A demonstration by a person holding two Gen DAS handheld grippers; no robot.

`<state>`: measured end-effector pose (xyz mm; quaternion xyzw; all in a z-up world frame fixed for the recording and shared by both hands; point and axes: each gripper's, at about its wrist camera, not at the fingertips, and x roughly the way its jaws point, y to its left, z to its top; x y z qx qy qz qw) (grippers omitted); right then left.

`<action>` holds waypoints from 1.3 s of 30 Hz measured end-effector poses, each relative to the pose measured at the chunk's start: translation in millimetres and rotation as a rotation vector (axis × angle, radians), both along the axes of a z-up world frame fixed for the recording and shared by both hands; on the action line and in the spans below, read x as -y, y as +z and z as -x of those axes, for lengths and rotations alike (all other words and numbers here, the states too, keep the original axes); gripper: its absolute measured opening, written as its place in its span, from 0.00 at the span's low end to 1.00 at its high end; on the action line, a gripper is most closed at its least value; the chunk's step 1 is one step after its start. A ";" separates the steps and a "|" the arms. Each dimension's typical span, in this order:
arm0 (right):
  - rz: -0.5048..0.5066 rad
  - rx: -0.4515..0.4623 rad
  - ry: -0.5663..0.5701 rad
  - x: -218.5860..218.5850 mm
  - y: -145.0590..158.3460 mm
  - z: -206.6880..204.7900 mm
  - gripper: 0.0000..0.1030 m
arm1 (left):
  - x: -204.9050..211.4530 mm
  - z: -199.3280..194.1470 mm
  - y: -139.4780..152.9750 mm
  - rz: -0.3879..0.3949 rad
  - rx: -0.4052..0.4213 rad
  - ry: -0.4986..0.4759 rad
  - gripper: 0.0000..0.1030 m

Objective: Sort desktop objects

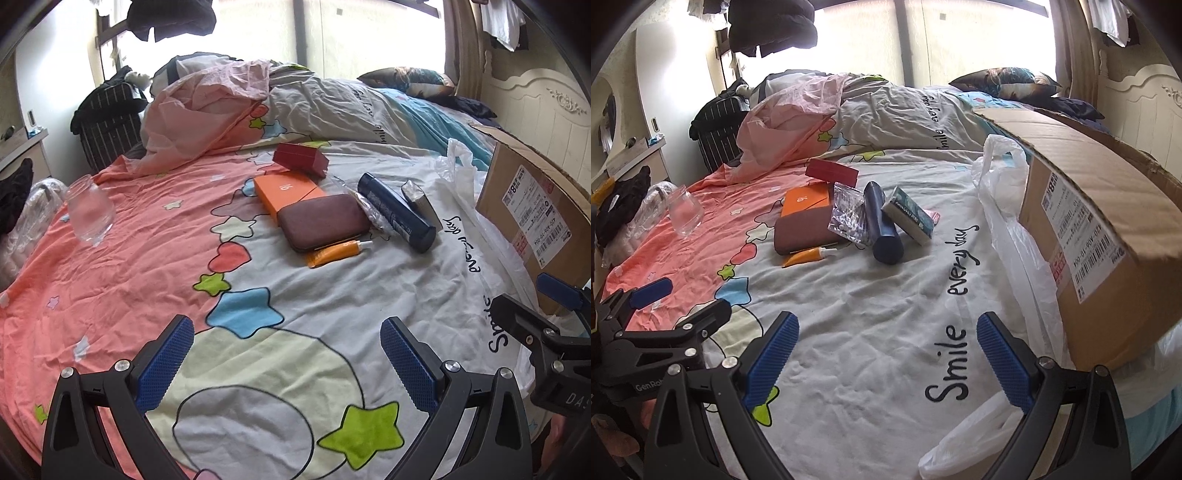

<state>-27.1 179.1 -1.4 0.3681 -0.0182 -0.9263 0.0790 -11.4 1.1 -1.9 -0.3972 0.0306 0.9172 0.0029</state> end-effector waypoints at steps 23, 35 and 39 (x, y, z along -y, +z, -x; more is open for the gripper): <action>-0.119 0.062 0.095 20.2 5.8 86.1 0.94 | -2.0 82.0 -22.3 -0.051 0.135 -0.008 1.00; -0.106 0.139 0.157 13.7 -1.0 132.8 0.94 | -11.3 113.6 -29.5 -0.026 0.191 -0.022 1.00; -0.074 0.161 0.167 13.6 -3.5 144.8 0.89 | -10.3 121.4 -29.8 -0.021 0.200 -0.016 1.00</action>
